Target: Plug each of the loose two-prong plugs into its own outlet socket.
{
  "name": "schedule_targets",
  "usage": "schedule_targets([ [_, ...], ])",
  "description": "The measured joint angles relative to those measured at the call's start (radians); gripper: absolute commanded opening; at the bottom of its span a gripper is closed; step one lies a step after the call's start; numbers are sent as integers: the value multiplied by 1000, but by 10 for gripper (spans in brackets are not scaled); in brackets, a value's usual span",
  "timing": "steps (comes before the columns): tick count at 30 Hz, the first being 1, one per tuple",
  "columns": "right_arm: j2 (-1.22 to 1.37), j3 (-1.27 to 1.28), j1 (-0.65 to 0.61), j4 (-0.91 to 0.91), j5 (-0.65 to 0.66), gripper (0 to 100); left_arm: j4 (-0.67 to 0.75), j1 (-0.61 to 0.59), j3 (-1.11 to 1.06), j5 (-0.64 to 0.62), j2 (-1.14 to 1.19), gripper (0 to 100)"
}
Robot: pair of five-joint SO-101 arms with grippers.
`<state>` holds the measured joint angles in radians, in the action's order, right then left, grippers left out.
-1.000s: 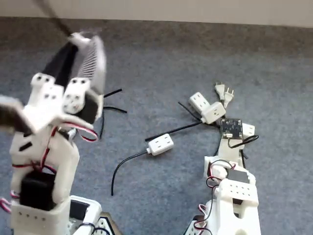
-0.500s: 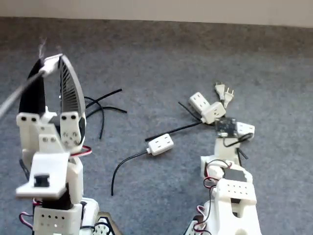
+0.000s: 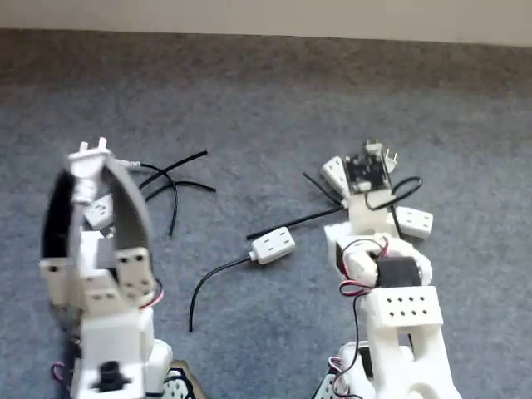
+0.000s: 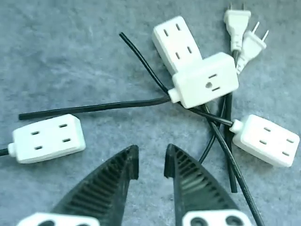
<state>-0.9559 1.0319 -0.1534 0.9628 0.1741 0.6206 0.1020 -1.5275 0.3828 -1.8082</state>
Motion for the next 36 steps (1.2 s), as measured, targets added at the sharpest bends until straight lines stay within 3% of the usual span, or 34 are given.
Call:
schedule_targets([
  [6,2,-272,-186,242,0,9,259,276,-147,258,-5,6],
  [12,2,-405,-262,304,0,8,282,497,-149,377,-5,6],
  [17,2,-411,-270,304,0,8,265,519,-150,427,-5,6],
  [26,2,-440,-293,298,0,8,261,500,-150,430,-3,6],
  [29,0,-500,-339,298,0,8,261,546,-150,408,-3,6],
  [36,0,-594,-423,298,0,8,226,641,-150,52,-5,6],
])
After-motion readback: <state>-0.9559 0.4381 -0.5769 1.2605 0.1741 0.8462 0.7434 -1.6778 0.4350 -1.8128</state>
